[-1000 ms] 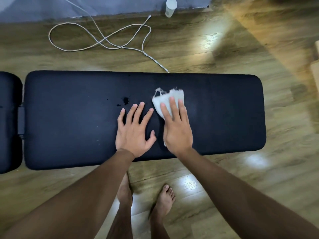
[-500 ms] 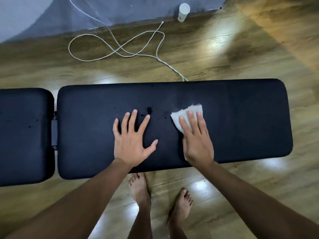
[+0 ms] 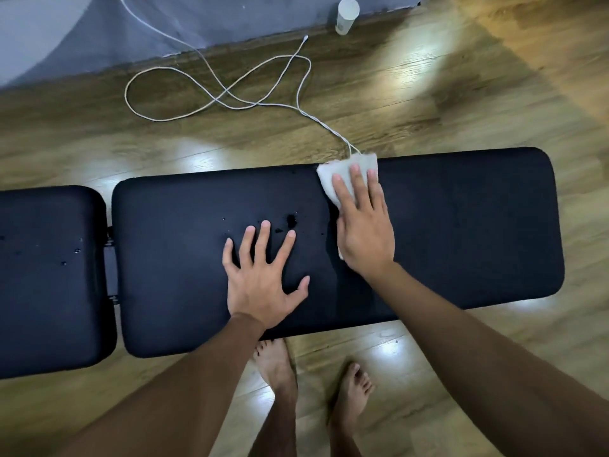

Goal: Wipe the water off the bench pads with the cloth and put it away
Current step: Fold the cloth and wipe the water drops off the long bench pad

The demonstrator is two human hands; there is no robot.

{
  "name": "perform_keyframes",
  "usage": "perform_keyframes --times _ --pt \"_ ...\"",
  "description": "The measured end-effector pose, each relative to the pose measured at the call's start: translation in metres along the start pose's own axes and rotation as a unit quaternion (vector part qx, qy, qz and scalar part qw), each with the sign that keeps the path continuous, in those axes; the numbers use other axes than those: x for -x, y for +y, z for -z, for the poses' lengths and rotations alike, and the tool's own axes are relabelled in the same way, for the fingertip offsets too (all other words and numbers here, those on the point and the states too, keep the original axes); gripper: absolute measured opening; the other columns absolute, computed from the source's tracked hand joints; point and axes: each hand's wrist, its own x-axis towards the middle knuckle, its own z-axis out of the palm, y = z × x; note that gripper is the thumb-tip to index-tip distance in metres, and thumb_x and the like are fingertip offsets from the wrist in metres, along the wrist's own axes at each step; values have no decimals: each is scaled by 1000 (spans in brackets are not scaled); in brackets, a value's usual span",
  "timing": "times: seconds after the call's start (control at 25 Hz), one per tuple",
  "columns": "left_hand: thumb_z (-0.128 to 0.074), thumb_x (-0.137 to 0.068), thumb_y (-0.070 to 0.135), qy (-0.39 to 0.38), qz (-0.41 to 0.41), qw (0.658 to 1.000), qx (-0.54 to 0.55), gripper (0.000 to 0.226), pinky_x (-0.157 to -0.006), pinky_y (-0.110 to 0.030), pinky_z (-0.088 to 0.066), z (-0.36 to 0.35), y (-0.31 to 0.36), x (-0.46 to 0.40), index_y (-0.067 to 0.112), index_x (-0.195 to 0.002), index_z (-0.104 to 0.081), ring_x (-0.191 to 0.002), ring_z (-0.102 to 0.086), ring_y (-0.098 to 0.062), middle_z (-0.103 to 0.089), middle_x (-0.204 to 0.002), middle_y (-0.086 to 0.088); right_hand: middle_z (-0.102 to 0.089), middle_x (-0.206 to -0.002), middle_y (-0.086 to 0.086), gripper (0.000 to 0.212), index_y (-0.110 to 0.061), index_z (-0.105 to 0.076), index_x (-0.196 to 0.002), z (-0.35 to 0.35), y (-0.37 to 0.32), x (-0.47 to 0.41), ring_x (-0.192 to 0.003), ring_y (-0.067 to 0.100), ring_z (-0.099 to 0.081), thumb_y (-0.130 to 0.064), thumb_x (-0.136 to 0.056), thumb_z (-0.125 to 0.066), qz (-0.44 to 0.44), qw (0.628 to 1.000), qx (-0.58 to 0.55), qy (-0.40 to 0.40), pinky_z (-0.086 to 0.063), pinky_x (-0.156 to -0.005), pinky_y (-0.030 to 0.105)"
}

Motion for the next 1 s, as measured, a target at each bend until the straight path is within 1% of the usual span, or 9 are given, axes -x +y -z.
perform_keyframes --times 0.12,0.28,0.36,0.48,0.6,0.68,0.76,0.88,1.0 --pt "-41 -83 75 9 -1 1000 3 82 -117 -66 -16 -2 -1 0 35 -154 -34 -148 -26 -38 -25 -163 -13 -21 -165 11 64 -19 -33 -155 -11 -6 57 -153 37 -11 -7 -93 -48 -18 1000 1 18 -25 -120 51" --pt "-44 -81 75 21 3 1000 12 82 -117 -65 -17 -3 0 0 35 -153 -37 -147 -27 -38 -27 -162 -12 -23 -163 15 58 -14 -38 -152 -16 -17 112 -153 38 -10 -7 -94 -40 -12 1000 -17 6 -27 -119 55" --pt "-43 -81 74 20 1 1000 13 82 -117 -66 -18 -3 -1 1 35 -153 -37 -147 -27 -38 -27 -162 -12 -24 -163 15 59 -14 -39 -151 -13 -17 109 -152 39 -12 -7 -93 -42 -3 1000 -14 -2 -28 -118 56" --pt "-40 -82 74 15 3 1000 2 82 -117 -65 -17 -1 1 0 36 -154 -34 -148 -25 -38 -25 -162 -11 -23 -163 14 62 -17 -37 -153 -9 -14 62 -152 39 -14 -9 -93 -48 12 1000 -6 -9 -24 -120 54" --pt "-40 -82 72 1 5 1000 -1 81 -118 -64 -17 1 1 0 37 -154 -32 -149 -24 -36 -25 -163 -11 -12 -166 12 62 -19 -28 -156 -1 -18 -2 -153 38 -6 -14 -95 -42 -9 1000 -5 -20 -15 -124 49" --pt "-41 -83 72 2 8 1000 -4 80 -118 -64 -16 2 1 1 37 -155 -31 -149 -23 -36 -26 -163 -11 -8 -167 11 62 -20 -25 -157 3 -22 -25 -154 36 -1 -16 -97 -40 -14 999 -7 -29 -11 -125 47" --pt "-40 -84 72 8 9 1000 -5 80 -118 -63 -16 1 1 1 37 -155 -31 -150 -23 -36 -26 -163 -11 -7 -167 10 61 -19 -23 -157 2 -21 -21 -154 36 0 -16 -99 -39 2 999 4 -34 -10 -125 47" --pt "-38 -85 71 17 5 1000 -5 78 -118 -63 -16 -1 1 1 36 -155 -32 -149 -24 -36 -27 -163 -11 -9 -167 10 61 -20 -24 -157 -3 -11 19 -154 36 -2 -14 -99 -40 28 999 8 -24 -14 -124 48" --pt "-37 -85 71 22 3 1000 -6 78 -118 -63 -16 -1 1 2 36 -154 -32 -149 -24 -36 -27 -162 -12 -13 -166 10 63 -21 -27 -156 -14 -15 83 -154 36 -6 -11 -97 -43 -1 1000 3 -10 -17 -124 49"
